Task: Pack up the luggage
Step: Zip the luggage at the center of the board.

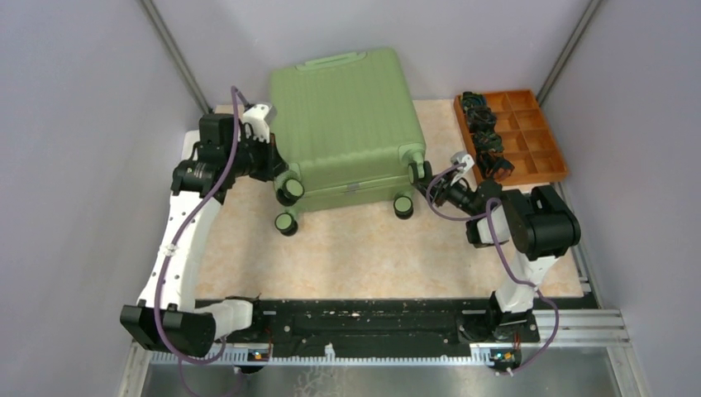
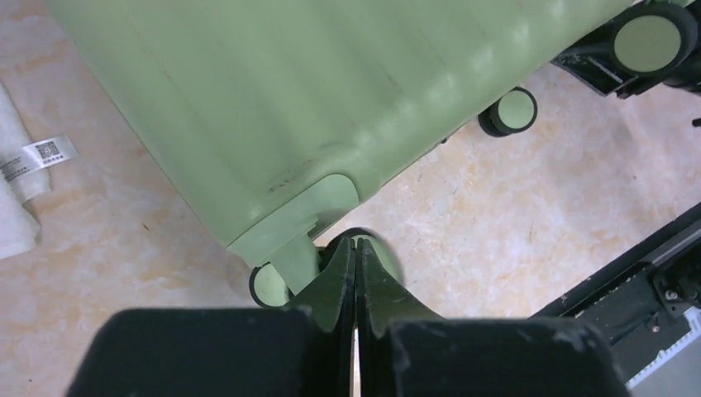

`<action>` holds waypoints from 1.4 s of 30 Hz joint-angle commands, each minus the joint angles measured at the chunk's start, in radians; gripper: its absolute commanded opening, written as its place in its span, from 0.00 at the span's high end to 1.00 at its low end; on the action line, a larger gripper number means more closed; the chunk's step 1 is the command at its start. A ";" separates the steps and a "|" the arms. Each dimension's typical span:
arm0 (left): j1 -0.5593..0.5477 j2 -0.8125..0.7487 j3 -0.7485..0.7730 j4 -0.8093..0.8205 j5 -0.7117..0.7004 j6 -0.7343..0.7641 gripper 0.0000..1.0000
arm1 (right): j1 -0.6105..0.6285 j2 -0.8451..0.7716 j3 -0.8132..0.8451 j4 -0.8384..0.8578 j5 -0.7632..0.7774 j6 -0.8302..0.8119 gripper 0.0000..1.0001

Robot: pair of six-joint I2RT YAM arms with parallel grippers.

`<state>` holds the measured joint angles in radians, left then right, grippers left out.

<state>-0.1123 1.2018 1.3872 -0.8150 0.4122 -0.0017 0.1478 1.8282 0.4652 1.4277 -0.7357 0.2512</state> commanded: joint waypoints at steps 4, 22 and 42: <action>-0.004 0.022 0.040 -0.021 0.032 0.081 0.99 | 0.000 -0.068 0.005 0.042 0.023 -0.026 1.00; -0.003 -0.040 -0.237 -0.041 0.045 0.129 0.02 | -0.062 -0.049 -0.017 0.165 0.003 0.107 0.92; -0.003 -0.012 -0.235 0.135 0.069 0.031 0.91 | -0.064 -0.101 0.050 -0.083 -0.051 0.042 0.39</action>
<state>-0.0914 1.1759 1.1259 -0.8001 0.4103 -0.0685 0.0887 1.7485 0.4530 1.3533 -0.7204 0.3153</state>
